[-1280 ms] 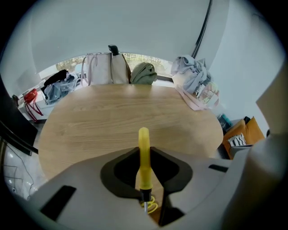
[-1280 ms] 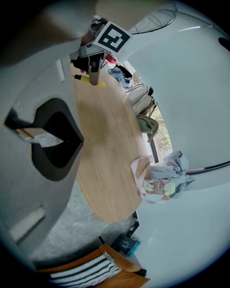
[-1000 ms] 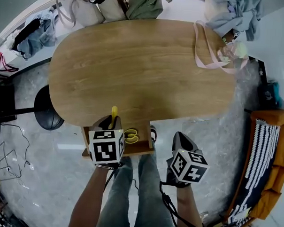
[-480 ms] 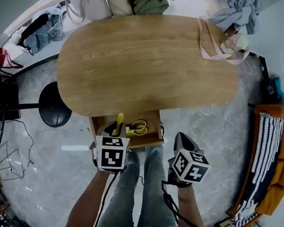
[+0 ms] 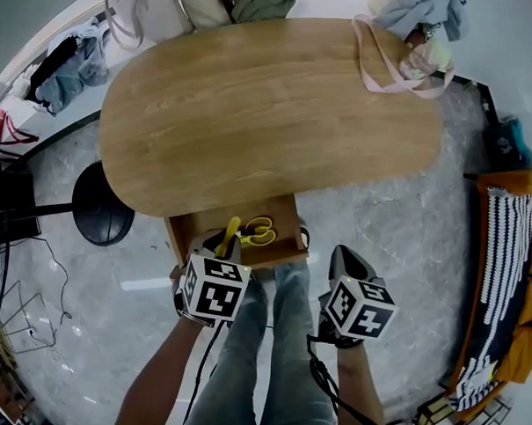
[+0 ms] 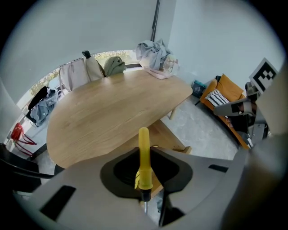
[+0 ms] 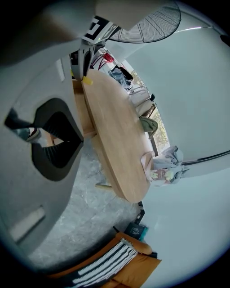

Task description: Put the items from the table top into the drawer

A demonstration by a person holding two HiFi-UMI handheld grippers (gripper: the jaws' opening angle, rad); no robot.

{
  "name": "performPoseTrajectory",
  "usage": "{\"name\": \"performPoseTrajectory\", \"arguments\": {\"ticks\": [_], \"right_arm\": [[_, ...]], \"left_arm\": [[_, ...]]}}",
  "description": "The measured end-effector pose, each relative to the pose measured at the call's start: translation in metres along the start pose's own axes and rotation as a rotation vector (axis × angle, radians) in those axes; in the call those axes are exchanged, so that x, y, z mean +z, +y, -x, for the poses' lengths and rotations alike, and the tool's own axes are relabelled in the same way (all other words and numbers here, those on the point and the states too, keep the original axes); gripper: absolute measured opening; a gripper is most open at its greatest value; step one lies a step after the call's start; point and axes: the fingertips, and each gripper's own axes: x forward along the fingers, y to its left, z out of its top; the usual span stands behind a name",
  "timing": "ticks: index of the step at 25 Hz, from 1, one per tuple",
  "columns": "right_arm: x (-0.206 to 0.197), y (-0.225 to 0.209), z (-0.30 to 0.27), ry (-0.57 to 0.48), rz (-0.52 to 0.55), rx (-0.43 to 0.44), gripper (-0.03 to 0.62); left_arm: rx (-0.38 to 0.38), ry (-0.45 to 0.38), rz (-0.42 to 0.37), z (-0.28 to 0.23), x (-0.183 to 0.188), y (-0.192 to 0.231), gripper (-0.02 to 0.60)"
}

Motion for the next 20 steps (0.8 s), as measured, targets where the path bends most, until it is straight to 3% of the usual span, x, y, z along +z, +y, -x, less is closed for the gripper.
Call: {"name": "performPoseTrajectory", "arguments": {"ticks": [4,7,14,20], "right_arm": [[-0.004,-0.005,0.002,-0.002,-0.019,-0.009,0.006],[-0.006,-0.008,0.004,-0.002,-0.031,-0.015,0.006],[-0.006,-0.010,0.004,-0.004,-0.046,-0.021,0.006],[0.006,0.005,0.009,-0.013,-0.028,0.002,0.006]], "left_arm": [[-0.014,0.002,0.001,-0.002,0.001,0.000,0.079],[-0.027,-0.010,0.020,0.000,0.003,0.004,0.124],[0.000,-0.003,0.089,0.011,-0.001,0.028,0.124],[0.019,-0.057,0.169,0.040,0.008,0.037,0.100]]}}
